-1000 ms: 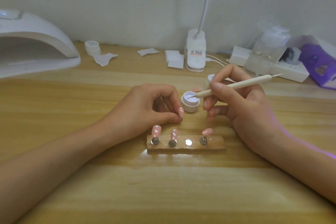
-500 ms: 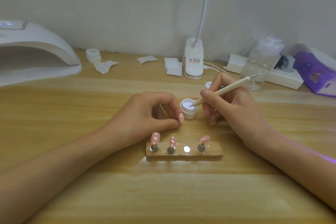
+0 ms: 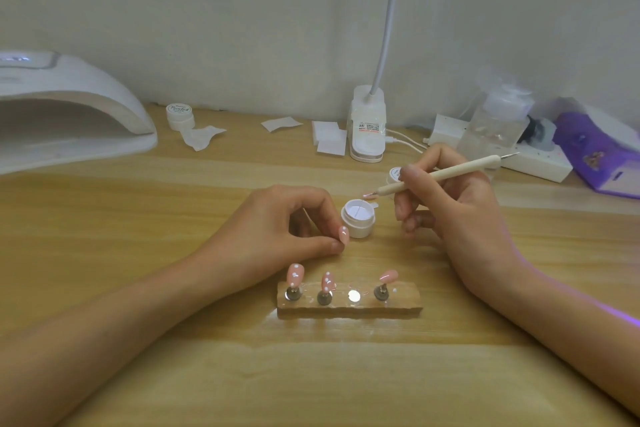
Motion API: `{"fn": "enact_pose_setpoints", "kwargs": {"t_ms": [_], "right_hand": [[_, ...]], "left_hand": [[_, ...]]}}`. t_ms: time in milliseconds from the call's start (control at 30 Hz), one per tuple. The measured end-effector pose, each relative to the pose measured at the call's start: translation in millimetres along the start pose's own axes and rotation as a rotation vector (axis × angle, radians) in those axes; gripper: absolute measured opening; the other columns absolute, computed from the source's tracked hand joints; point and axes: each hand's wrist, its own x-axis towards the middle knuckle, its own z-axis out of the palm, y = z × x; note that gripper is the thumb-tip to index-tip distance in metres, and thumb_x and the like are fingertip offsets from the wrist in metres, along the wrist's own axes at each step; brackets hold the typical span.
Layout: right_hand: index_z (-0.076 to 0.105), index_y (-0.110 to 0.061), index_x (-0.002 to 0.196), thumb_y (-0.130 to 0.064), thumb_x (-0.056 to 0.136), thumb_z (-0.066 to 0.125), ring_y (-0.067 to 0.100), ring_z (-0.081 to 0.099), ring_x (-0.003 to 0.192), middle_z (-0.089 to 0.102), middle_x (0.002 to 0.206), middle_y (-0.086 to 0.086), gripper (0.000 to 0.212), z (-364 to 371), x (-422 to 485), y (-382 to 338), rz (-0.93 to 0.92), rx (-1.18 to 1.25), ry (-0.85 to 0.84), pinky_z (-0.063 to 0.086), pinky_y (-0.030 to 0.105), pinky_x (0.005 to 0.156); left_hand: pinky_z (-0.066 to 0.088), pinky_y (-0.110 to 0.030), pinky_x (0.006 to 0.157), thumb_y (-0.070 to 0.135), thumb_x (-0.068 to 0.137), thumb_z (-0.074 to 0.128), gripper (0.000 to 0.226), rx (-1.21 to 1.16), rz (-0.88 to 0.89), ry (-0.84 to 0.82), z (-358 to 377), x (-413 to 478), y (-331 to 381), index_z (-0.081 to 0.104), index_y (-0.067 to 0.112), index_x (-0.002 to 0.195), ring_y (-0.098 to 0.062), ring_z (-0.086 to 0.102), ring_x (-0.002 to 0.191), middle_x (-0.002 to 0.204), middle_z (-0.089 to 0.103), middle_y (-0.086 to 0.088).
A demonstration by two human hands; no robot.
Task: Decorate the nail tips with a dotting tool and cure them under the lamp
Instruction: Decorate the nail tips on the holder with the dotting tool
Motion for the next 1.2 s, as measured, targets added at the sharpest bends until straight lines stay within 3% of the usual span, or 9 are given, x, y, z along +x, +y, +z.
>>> {"fn": "enact_pose_setpoints", "kwargs": {"t_ms": [433,733,933,1200], "right_hand": [[0.05,-0.012,0.083,-0.028,0.088,0.062,0.021,0.067,0.06,0.069,0.069,0.01,0.021,-2,0,0,0.016,0.065,-0.007,0.054,0.027,0.055],[0.054,-0.011,0.083,-0.02,0.091,0.063,0.019,0.066,0.063,0.069,0.069,0.01,0.014,-2,-1,-2,0.019,0.048,-0.052,0.055,0.028,0.057],[0.059,-0.023,0.068,-0.02,0.086,0.061,0.017,0.063,0.059,0.066,0.067,0.01,0.018,7,-8,-3,0.134,0.137,-0.127,0.053,0.027,0.055],[0.056,-0.019,0.071,-0.014,0.091,0.063,0.017,0.064,0.06,0.067,0.068,0.012,0.022,10,-9,-2,0.168,0.092,-0.165,0.056,0.028,0.059]], "left_hand": [[0.039,-0.006,0.058,0.017,0.074,0.082,0.02,-0.002,-0.004,0.02,0,0,1,0.07,0.032,0.071,0.001,0.055,0.059,0.073,0.07,0.02],[0.04,-0.006,0.058,0.016,0.074,0.082,0.023,-0.005,0.007,0.018,0,0,2,0.069,0.033,0.066,0.002,0.056,0.059,0.071,0.069,0.021],[0.039,-0.006,0.057,0.014,0.074,0.082,0.024,-0.005,0.001,0.023,0,1,3,0.069,0.032,0.066,0.001,0.056,0.058,0.07,0.069,0.021],[0.039,-0.007,0.057,0.013,0.074,0.082,0.023,-0.009,0.002,0.02,0,0,3,0.069,0.03,0.067,0.001,0.055,0.056,0.066,0.067,0.021]]}}
